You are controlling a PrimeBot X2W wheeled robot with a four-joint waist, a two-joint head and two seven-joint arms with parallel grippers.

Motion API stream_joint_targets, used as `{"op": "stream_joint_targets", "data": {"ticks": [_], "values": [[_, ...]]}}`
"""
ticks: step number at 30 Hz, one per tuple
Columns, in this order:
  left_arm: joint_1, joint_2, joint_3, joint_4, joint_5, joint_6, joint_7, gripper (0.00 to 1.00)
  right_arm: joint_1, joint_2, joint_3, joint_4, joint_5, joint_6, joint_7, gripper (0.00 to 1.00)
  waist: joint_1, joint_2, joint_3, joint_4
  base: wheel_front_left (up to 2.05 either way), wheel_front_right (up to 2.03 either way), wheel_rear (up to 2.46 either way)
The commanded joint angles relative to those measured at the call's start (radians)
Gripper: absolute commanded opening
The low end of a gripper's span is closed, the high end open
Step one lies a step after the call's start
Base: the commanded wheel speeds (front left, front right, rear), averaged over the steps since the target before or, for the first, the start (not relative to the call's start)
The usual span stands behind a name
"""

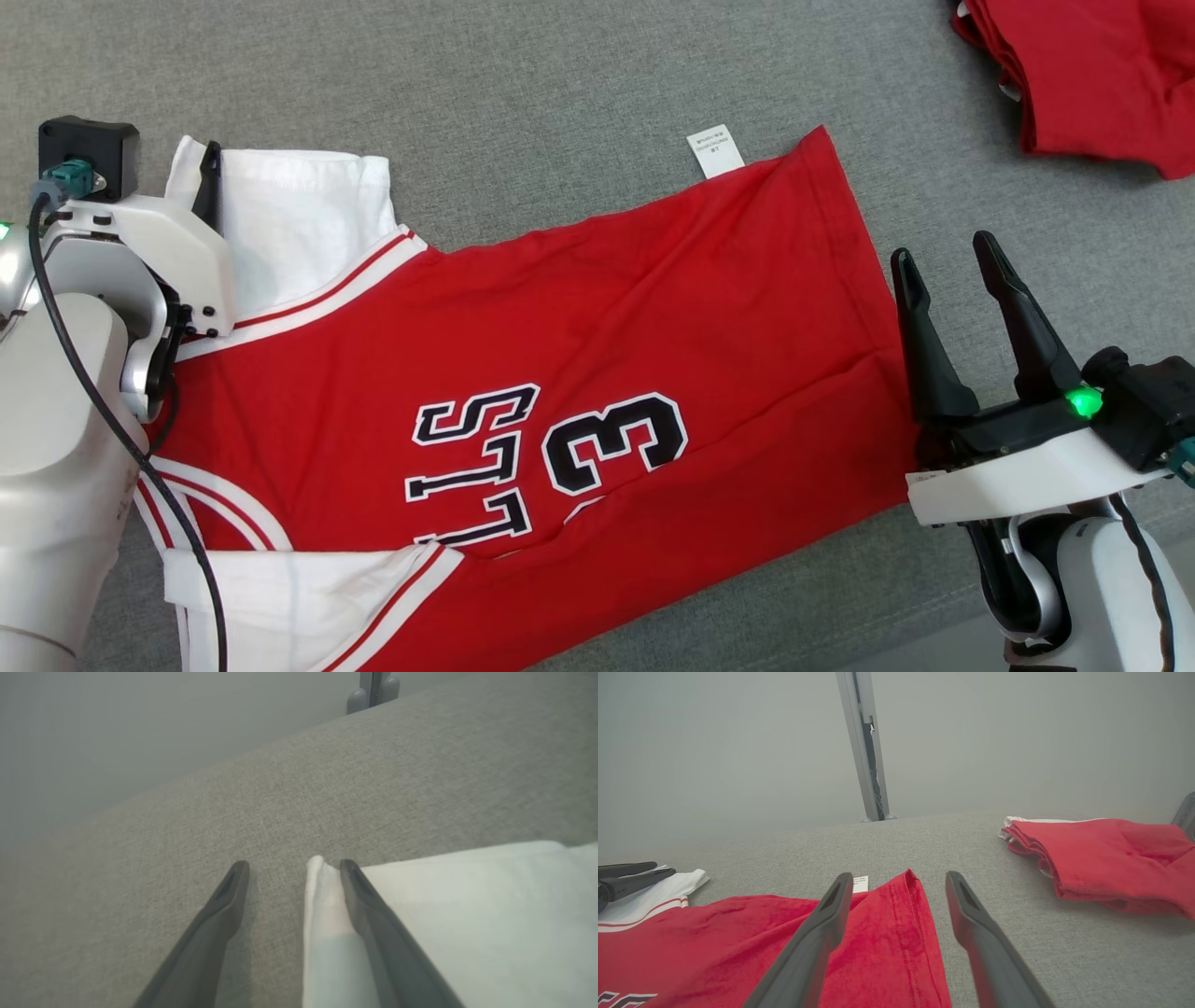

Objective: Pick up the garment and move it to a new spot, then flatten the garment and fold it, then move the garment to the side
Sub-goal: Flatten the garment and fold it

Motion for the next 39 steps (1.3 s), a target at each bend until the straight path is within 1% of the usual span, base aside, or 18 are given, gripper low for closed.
{"op": "stream_joint_targets", "data": {"ticks": [1,2,3,4,5,6,9,13,16,19,20,22,26,30,34,36,39], "values": [[-0.011,0.005,-0.002,0.009,0.004,-0.004,0.002,1.00,-0.002,-0.002,-0.002,0.001,0.008,0.000,-0.009,1.00,0.0000,0.0000,0.002,-0.003,0.00,0.00,0.00],[-0.014,0.004,-0.006,0.019,0.004,-0.012,0.002,1.00,-0.002,-0.002,-0.001,0.004,0.009,0.000,-0.011,1.00,0.0000,0.0000,0.002,-0.004,0.00,0.00,0.00],[-0.019,0.002,-0.009,0.030,0.002,-0.016,0.000,0.85,-0.002,-0.002,-0.002,0.007,0.009,0.000,-0.012,1.00,0.0000,0.0000,0.002,-0.005,0.00,0.00,0.00],[-0.023,-0.001,-0.012,0.037,0.001,-0.022,-0.001,0.42,-0.002,-0.002,-0.004,0.010,0.011,0.000,-0.016,1.00,0.0000,0.0000,0.001,-0.005,0.00,0.00,0.00],[-0.027,-0.005,-0.014,0.045,0.000,-0.025,-0.003,0.12,-0.002,-0.002,-0.006,0.013,0.012,0.000,-0.018,1.00,0.0000,0.0000,0.000,-0.003,0.00,0.00,0.00],[-0.028,-0.009,-0.019,0.051,-0.001,-0.033,-0.002,0.00,-0.003,-0.002,-0.010,0.017,0.013,0.000,-0.019,1.00,0.0000,0.0000,-0.001,-0.001,0.00,0.00,0.00],[-0.031,-0.018,-0.028,0.066,-0.004,-0.043,-0.010,0.00,-0.008,-0.002,-0.019,0.025,0.011,0.000,-0.018,1.00,0.0000,0.0000,-0.009,0.010,0.00,0.00,0.00],[-0.022,-0.041,-0.028,0.057,-0.011,-0.047,-0.060,0.00,-0.016,-0.002,-0.031,0.037,-0.006,0.000,-0.005,1.00,0.0000,0.0000,-0.027,0.036,0.00,0.00,0.00],[-0.006,-0.058,-0.024,0.032,-0.021,-0.050,-0.110,0.00,-0.031,-0.003,-0.047,0.055,-0.022,0.000,0.021,1.00,0.0000,0.0000,-0.047,0.063,0.00,0.00,0.00],[0.017,-0.074,-0.031,-0.011,-0.027,-0.054,-0.155,0.00,-0.059,-0.003,-0.067,0.085,-0.049,0.000,0.074,1.00,0.0000,0.0000,-0.067,0.097,0.00,0.00,0.00],[0.035,-0.085,-0.037,-0.048,-0.027,-0.052,-0.179,0.00,-0.088,-0.015,-0.086,0.114,-0.050,0.000,0.115,1.00,0.0000,0.0000,-0.078,0.125,0.00,0.00,0.00],[0.059,-0.094,-0.041,-0.087,-0.030,-0.048,-0.196,0.00,-0.125,-0.031,-0.094,0.153,-0.033,0.000,0.155,1.00,0.0000,0.0000,-0.088,0.154,0.00,0.00,0.00],[0.105,-0.115,-0.058,-0.173,-0.032,-0.043,-0.217,0.00,-0.206,-0.098,-0.102,0.255,-0.007,0.000,0.224,1.00,0.0000,0.0000,-0.101,0.217,0.00,0.00,0.00],[0.154,-0.135,-0.070,-0.260,-0.038,-0.026,-0.233,0.00,-0.284,-0.169,-0.086,0.377,-0.009,0.000,0.260,1.00,0.0000,0.0000,-0.102,0.266,0.00,0.00,0.00],[0.188,-0.153,-0.080,-0.327,-0.042,-0.008,-0.238,0.00,-0.337,-0.218,-0.072,0.509,-0.001,0.000,0.287,1.00,0.0000,0.0000,-0.094,0.302,0.00,0.00,0.00],[0.201,-0.160,-0.088,-0.343,-0.042,-0.005,-0.236,0.00,-0.350,-0.238,-0.066,0.565,0.010,0.000,0.297,1.00,0.0000,0.0000,-0.091,0.315,0.00,0.00,0.00],[0.212,-0.163,-0.095,-0.363,-0.044,0.001,-0.228,0.00,-0.361,-0.252,-0.058,0.623,0.025,0.000,0.289,1.00,0.0000,0.0000,-0.089,0.322,0.00,0.00,0.00]]}}
